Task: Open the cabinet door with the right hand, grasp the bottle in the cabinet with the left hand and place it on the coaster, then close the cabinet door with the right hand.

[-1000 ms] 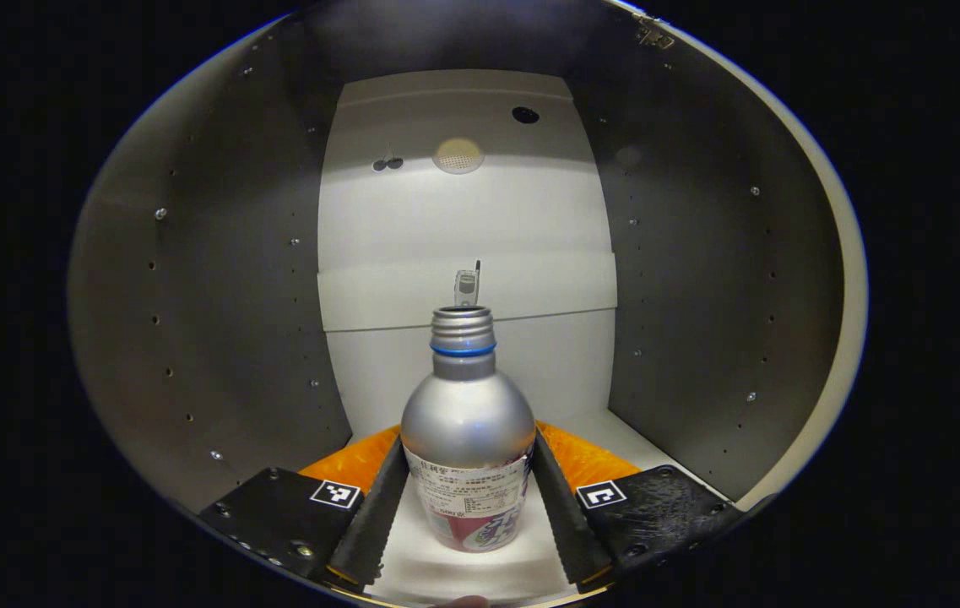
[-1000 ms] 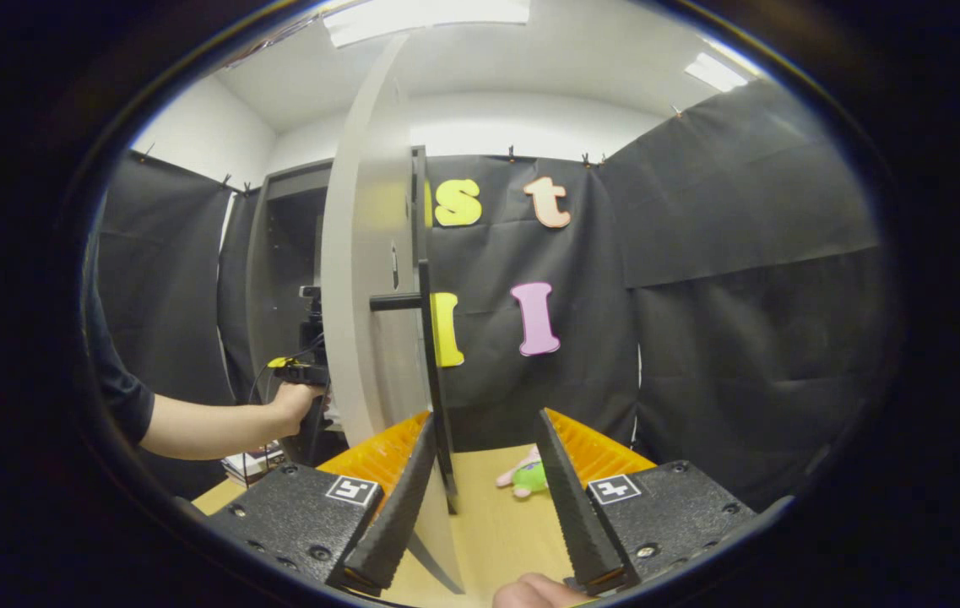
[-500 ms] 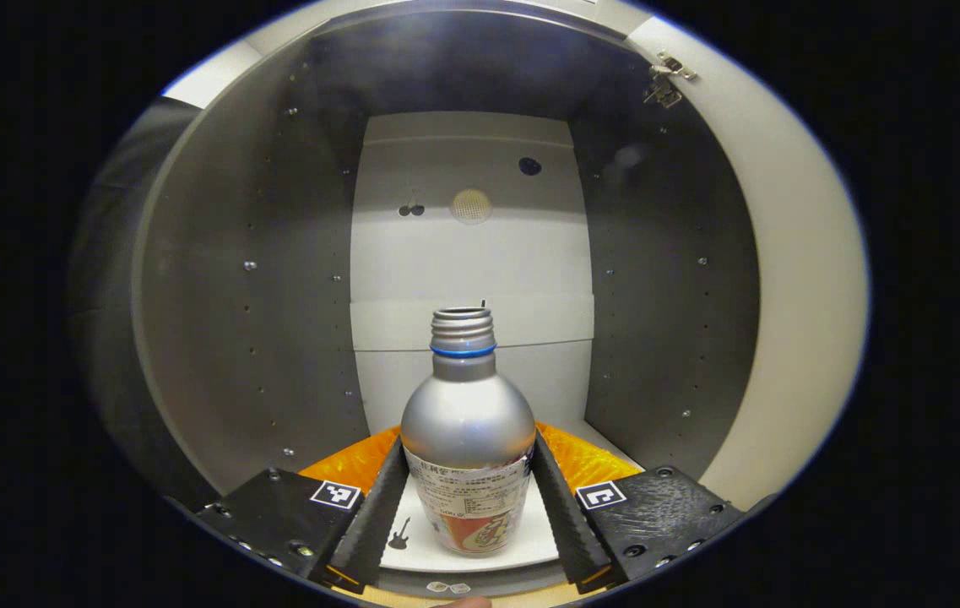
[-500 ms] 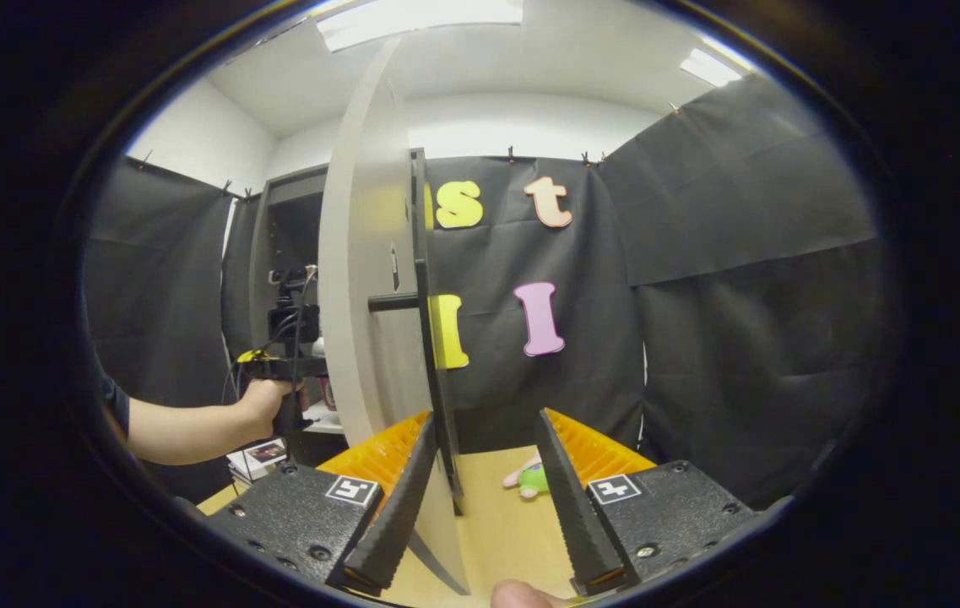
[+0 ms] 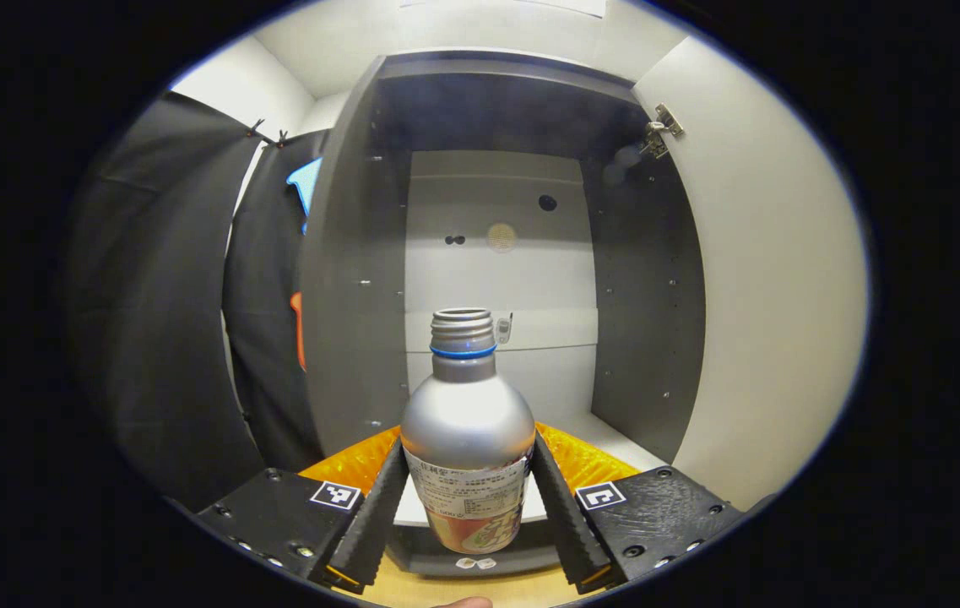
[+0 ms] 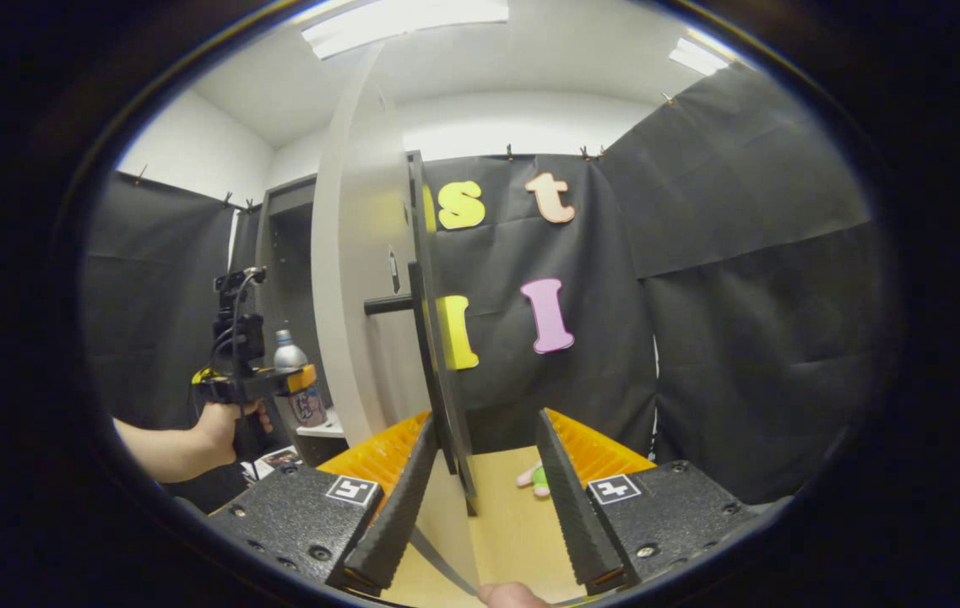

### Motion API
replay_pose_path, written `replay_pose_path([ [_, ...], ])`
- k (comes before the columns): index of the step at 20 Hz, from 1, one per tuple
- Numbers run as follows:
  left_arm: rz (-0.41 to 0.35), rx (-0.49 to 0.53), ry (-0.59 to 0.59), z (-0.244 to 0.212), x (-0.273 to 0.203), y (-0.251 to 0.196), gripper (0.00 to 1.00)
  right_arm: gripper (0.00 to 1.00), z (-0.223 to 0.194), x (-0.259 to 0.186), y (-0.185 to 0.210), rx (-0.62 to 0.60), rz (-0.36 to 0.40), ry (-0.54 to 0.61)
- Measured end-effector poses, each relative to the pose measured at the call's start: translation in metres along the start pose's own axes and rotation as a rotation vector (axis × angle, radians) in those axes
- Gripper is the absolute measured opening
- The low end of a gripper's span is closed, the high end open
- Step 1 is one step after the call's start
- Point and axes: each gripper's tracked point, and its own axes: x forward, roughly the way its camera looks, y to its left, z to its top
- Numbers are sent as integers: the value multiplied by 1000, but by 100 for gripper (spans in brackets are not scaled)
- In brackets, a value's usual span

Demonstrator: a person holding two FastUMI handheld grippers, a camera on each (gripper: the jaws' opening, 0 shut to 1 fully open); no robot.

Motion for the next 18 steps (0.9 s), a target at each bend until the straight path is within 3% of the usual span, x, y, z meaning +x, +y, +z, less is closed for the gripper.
replay_pose_path([
  [8, 67, -30, -7, -31, -48, 43, 77, 77, 0, 0, 1, 2, -3, 11],
  [18, 95, -21, 38, -111, -85, 58, 77, 76, 1, -1, 0, -23, -32, 26],
])
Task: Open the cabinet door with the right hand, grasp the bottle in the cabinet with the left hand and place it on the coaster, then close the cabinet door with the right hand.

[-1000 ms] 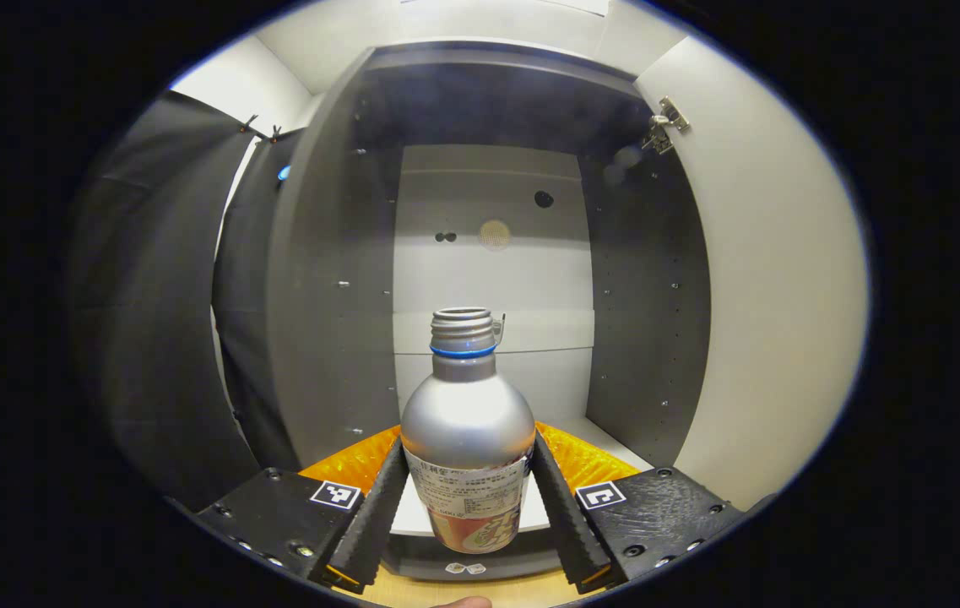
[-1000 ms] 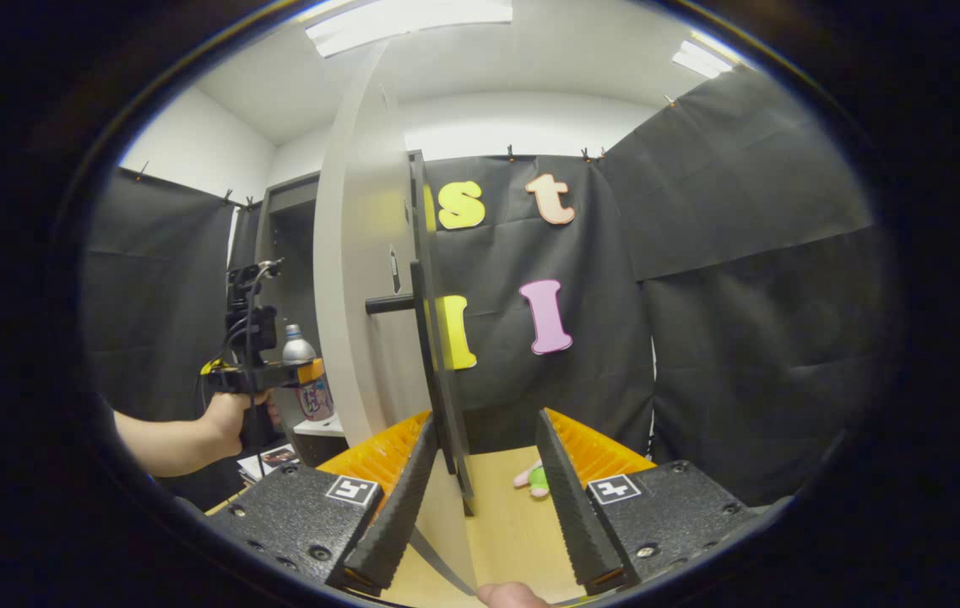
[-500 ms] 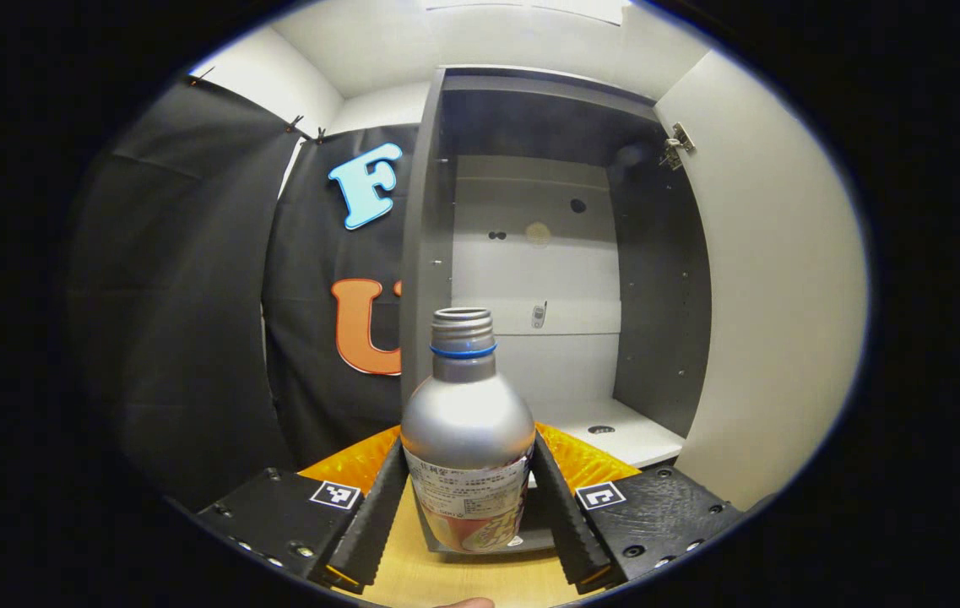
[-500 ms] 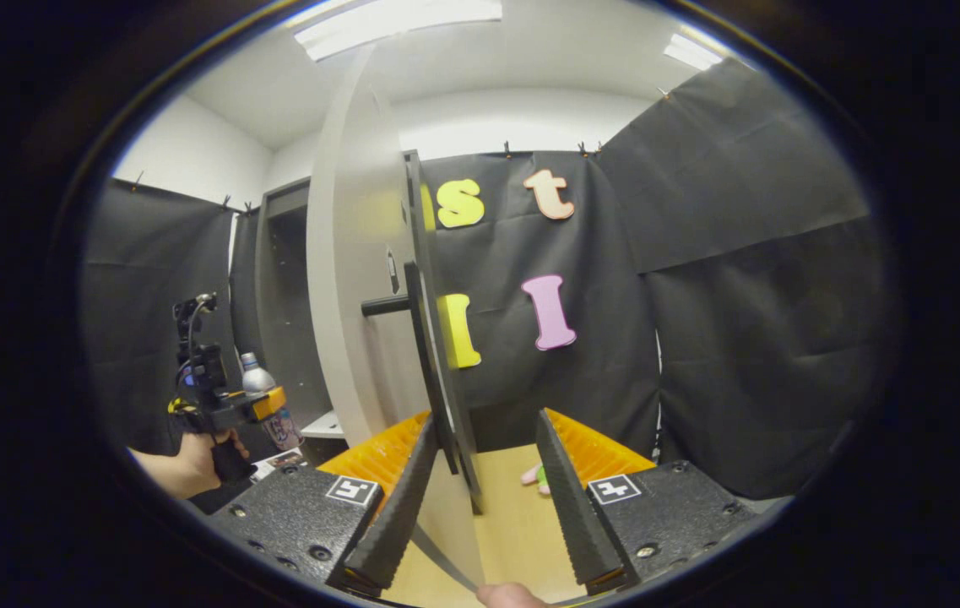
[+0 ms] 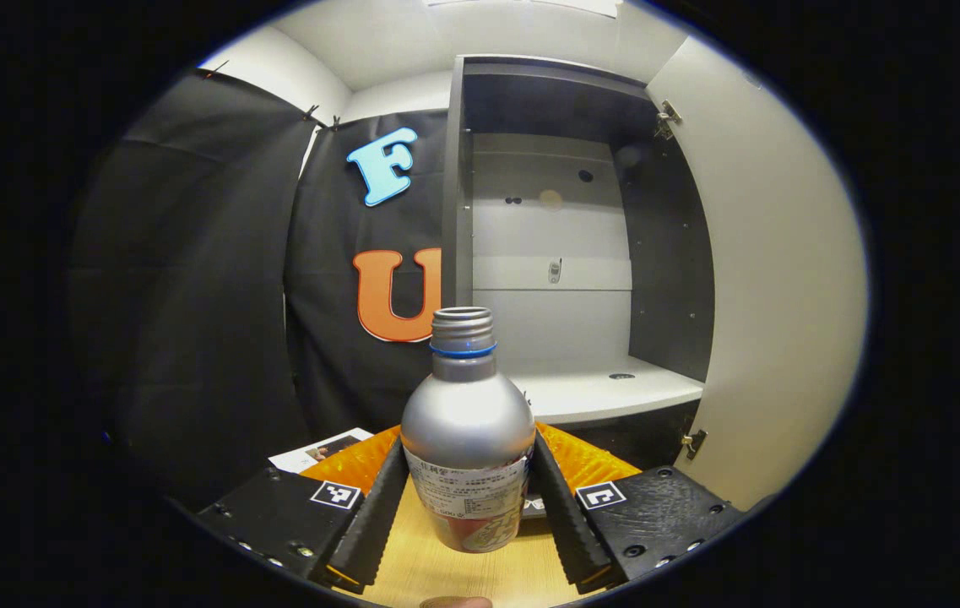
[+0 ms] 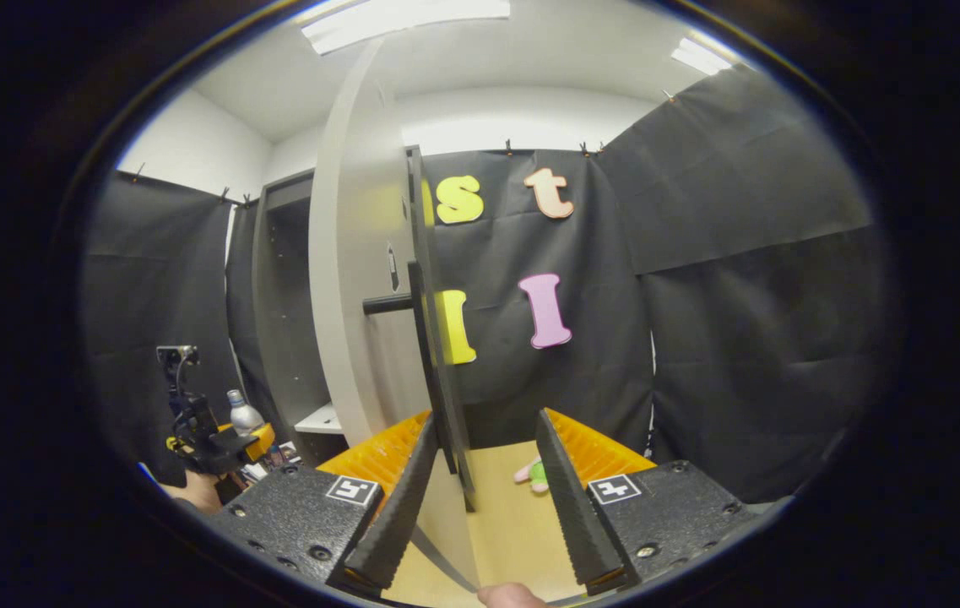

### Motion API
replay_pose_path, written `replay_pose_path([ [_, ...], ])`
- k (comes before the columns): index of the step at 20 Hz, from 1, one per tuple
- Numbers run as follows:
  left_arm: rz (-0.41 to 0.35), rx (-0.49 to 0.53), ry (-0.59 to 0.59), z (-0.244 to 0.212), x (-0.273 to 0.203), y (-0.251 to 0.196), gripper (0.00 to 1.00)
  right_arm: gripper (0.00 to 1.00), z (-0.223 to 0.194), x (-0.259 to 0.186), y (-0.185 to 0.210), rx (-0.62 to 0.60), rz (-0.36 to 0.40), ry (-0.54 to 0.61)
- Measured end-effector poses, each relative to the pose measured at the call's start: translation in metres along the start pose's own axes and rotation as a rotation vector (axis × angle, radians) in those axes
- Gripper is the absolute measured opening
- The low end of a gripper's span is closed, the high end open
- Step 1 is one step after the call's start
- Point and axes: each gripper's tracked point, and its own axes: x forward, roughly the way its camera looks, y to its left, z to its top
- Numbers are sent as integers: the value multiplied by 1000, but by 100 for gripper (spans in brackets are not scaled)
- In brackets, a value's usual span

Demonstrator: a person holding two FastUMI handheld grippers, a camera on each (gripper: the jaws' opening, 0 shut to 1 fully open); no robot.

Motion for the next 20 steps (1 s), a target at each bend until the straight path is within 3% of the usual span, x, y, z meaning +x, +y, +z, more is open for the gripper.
replay_pose_path([
  [10, 63, -70, 93, -131, -43, 18, 78, 76, 5, -2, 1, -169, -52, 12],
  [13, 108, -77, 123, -171, -57, 29, 78, 77, 4, -2, 2, -164, -46, 13],
  [20, 135, -33, 133, -213, -75, 28, 78, 76, 4, -1, 1, -183, -44, 26],
])
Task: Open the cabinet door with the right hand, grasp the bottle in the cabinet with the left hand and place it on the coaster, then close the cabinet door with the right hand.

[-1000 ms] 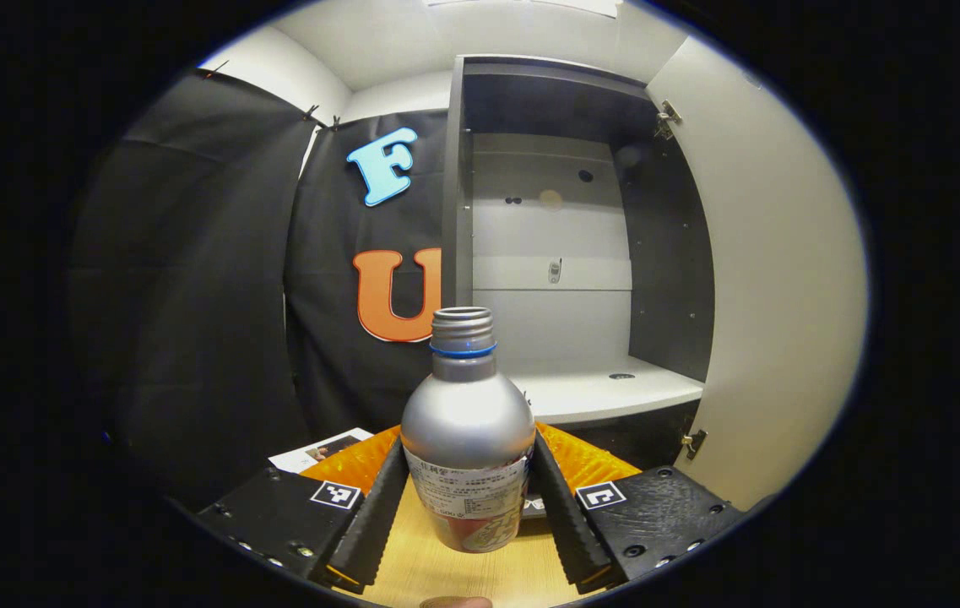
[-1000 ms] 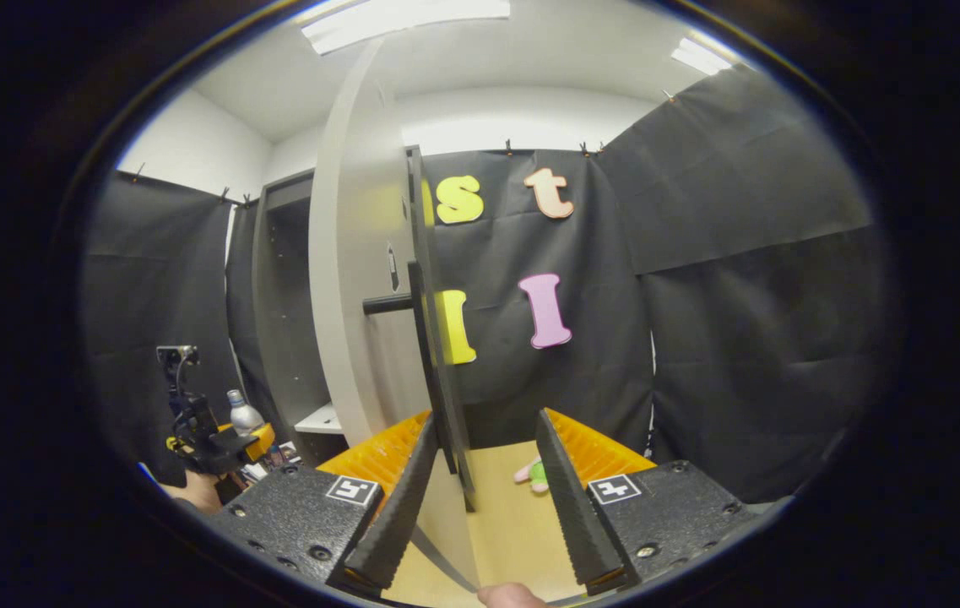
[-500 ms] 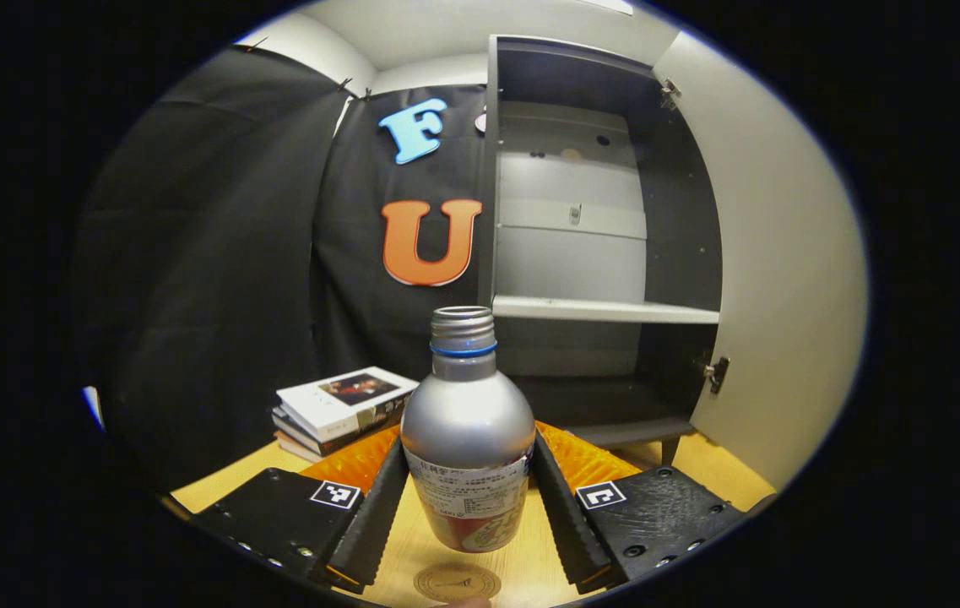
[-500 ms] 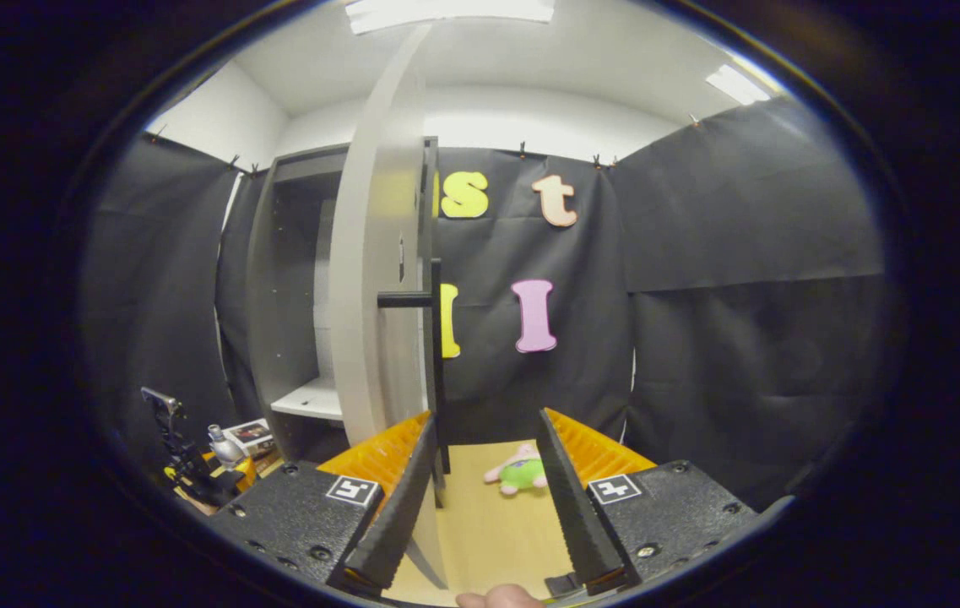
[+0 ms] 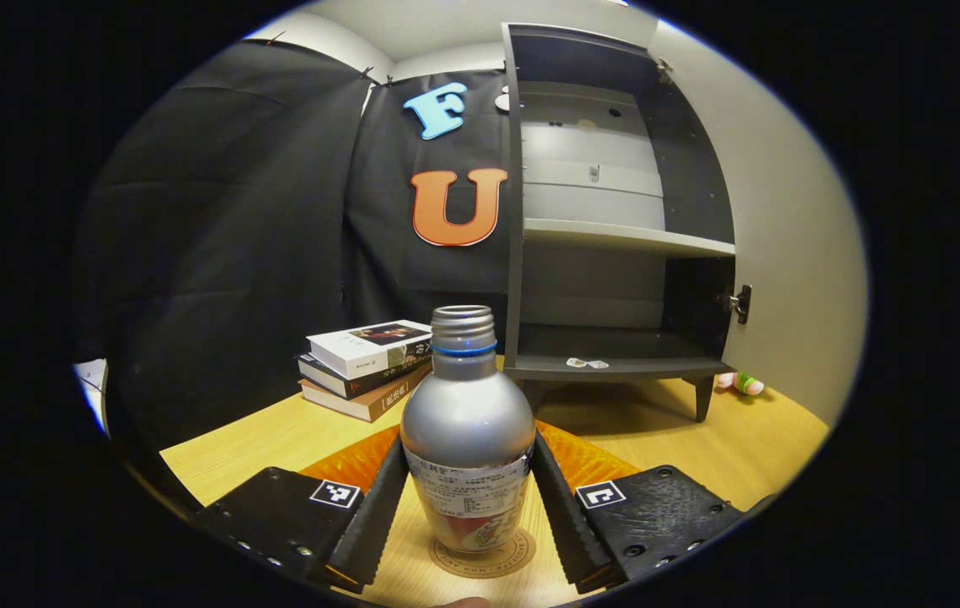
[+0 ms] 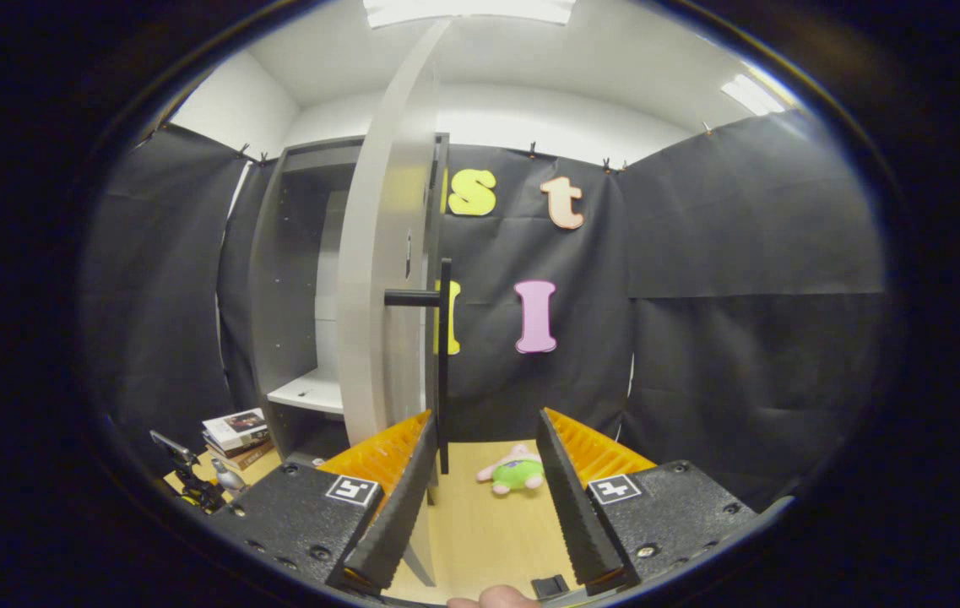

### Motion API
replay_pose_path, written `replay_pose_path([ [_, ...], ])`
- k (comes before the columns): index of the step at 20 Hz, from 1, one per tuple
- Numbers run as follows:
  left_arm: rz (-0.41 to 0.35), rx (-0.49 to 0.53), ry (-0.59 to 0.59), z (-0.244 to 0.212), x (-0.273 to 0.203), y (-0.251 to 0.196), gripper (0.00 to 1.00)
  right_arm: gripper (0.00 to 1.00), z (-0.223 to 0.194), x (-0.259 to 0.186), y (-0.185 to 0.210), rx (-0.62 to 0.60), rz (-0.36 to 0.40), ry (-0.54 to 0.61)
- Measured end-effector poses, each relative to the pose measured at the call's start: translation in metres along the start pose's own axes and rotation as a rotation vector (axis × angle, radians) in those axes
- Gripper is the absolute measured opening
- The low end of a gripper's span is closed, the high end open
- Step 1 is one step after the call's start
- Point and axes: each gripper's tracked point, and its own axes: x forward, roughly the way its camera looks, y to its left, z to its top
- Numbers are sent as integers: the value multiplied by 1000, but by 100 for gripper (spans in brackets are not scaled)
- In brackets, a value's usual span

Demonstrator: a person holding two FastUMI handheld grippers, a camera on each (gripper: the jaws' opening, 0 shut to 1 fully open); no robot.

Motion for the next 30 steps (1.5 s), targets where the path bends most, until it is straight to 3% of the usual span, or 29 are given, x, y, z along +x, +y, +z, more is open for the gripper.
replay_pose_path([
  [8, 5, -23, -25, -25, -4, -4, 78, 77, -2, -2, 0, -25, 7, 4],
  [12, 4, 3, -32, -30, 0, -8, 78, 77, -51, 1, 1, -79, 28, 209],
  [16, 1, 12, -57, -25, -1, -12, 80, 74, -55, 0, -1, -28, 41, 232],
  [18, -27, -20, -56, -23, 0, -19, 100, 76, -57, 0, -2, -59, 39, 228],
  [19, -20, -26, -47, -23, 0, -16, 92, 77, -56, 1, -1, -76, 37, 222],
  [27, 9, -39, -49, 12, -25, 2, 93, 74, -77, 3, -3, -68, 55, 254],
  [30, -38, -26, -65, 44, -48, -7, 94, 75, -94, 4, 0, -28, 64, 283],
])
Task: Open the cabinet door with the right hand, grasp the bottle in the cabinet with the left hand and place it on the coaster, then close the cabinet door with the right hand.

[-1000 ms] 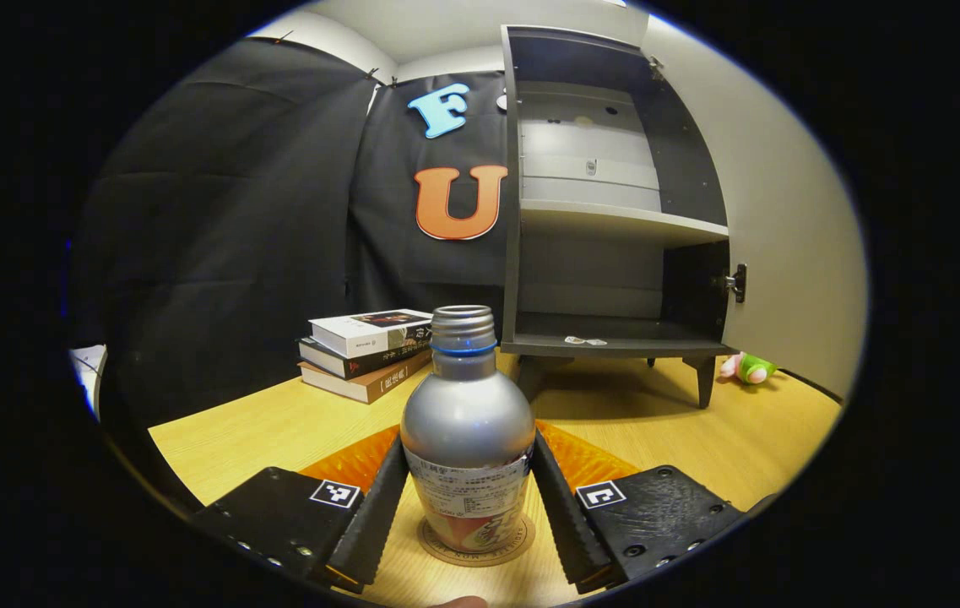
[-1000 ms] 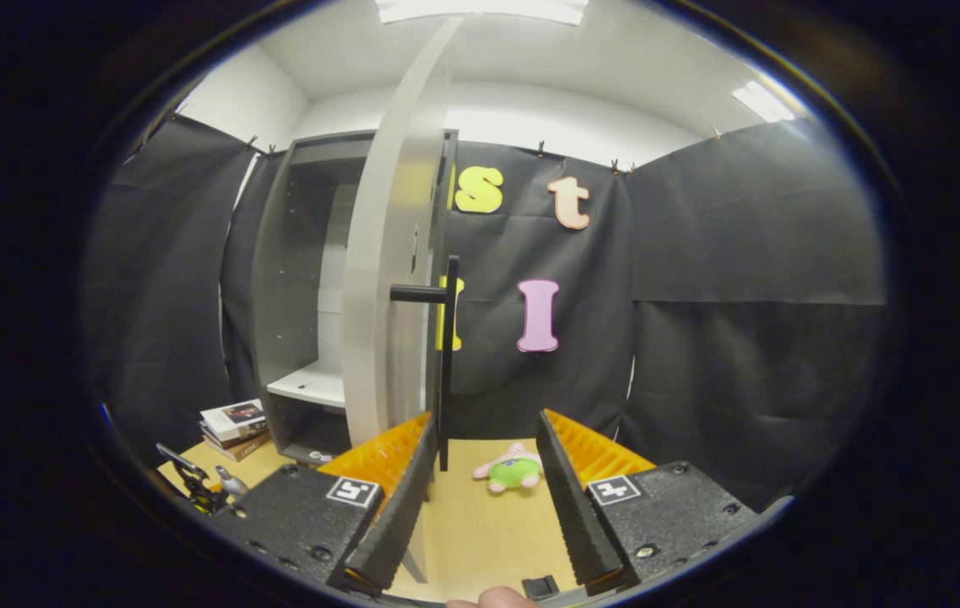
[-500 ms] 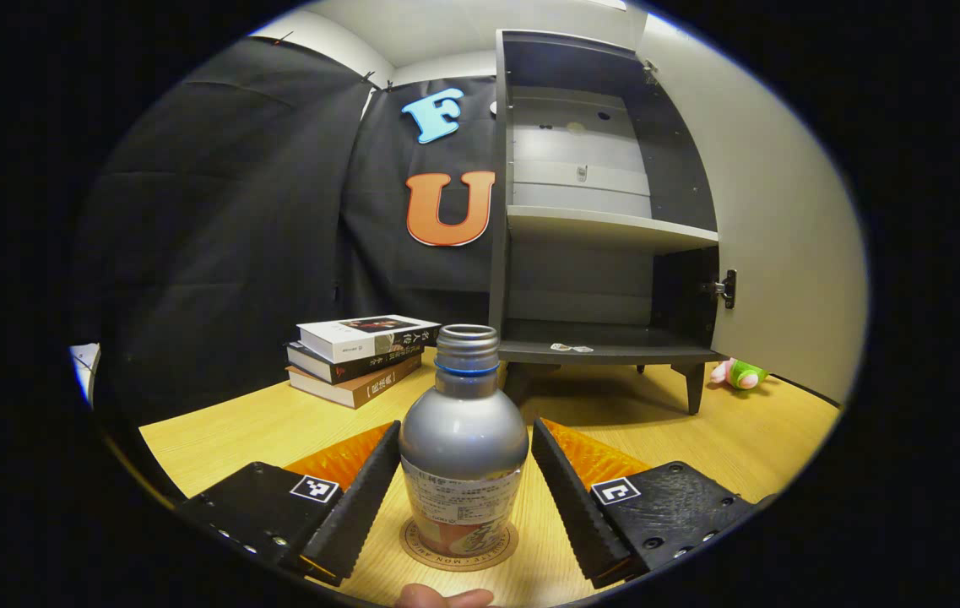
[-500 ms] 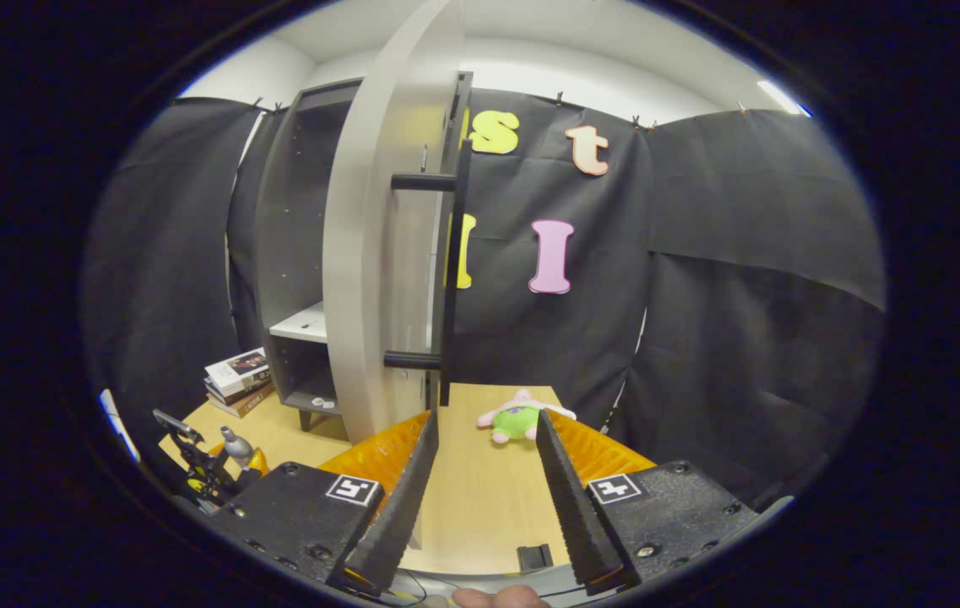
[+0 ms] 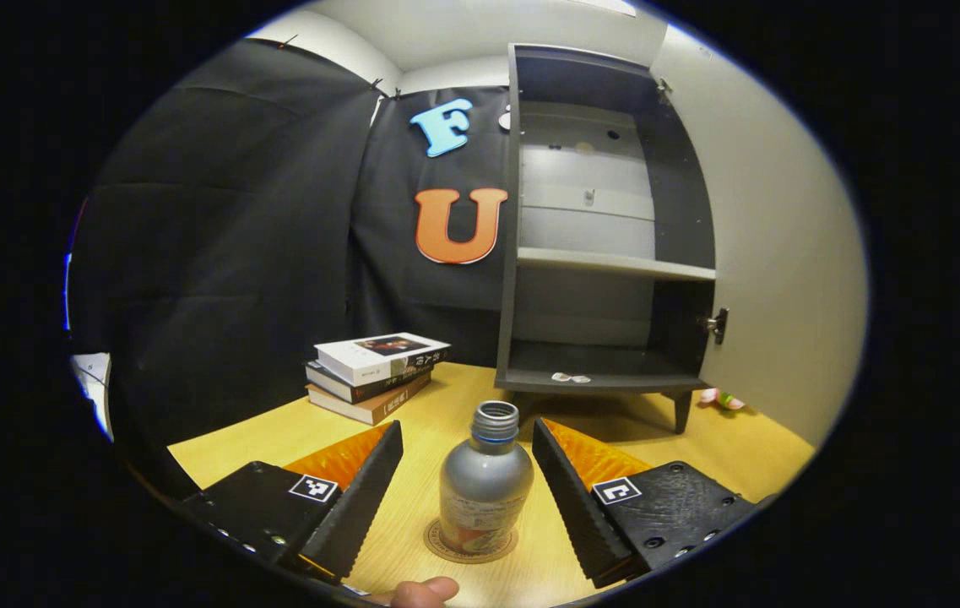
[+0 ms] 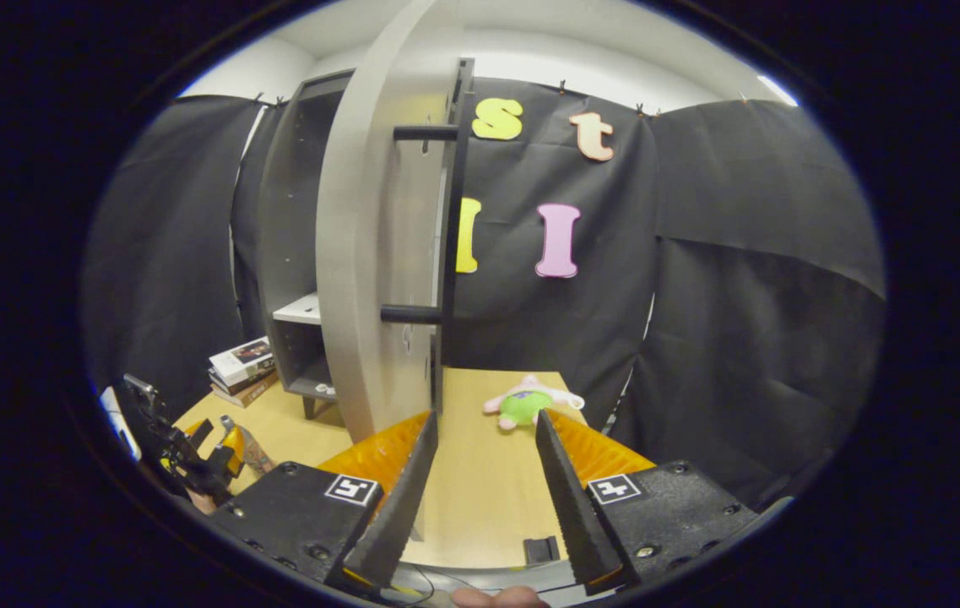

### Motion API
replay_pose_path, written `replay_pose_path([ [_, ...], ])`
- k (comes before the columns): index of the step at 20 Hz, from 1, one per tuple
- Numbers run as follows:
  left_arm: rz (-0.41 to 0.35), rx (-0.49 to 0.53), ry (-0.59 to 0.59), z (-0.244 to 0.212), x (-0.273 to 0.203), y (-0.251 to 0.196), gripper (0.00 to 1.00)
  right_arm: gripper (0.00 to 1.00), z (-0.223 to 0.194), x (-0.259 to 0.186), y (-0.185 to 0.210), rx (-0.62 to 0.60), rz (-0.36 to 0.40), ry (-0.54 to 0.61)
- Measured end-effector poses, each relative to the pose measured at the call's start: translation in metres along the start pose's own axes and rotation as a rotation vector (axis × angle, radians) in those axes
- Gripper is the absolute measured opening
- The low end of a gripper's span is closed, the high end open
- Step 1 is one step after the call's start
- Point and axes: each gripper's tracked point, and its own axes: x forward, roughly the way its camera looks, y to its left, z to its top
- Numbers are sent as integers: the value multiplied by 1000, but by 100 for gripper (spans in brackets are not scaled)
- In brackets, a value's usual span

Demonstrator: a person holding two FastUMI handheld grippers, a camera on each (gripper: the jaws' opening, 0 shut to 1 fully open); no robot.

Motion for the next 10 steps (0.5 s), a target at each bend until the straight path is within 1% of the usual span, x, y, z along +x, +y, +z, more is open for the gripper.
replay_pose_path([
  [1, -13, 4, 0, 8, -6, -2, 94, 77, -3, 1, -2, 14, 6, 9],
  [3, -30, 13, 4, 28, -15, -7, 94, 77, -9, 3, -5, 45, 17, 21],
  [5, -44, 19, -19, 60, -21, -13, 93, 78, -13, 3, -10, 84, 8, 15],
  [6, -63, 19, -36, 78, -23, -18, 93, 77, -17, 4, -12, 102, 11, 13],
  [8, -110, 29, -72, 114, -24, -35, 94, 77, -36, 2, -25, 132, -1, 57],
  [10, -162, 60, -122, 151, -25, -53, 94, 78, -35, 2, -49, 186, -24, 51],
])
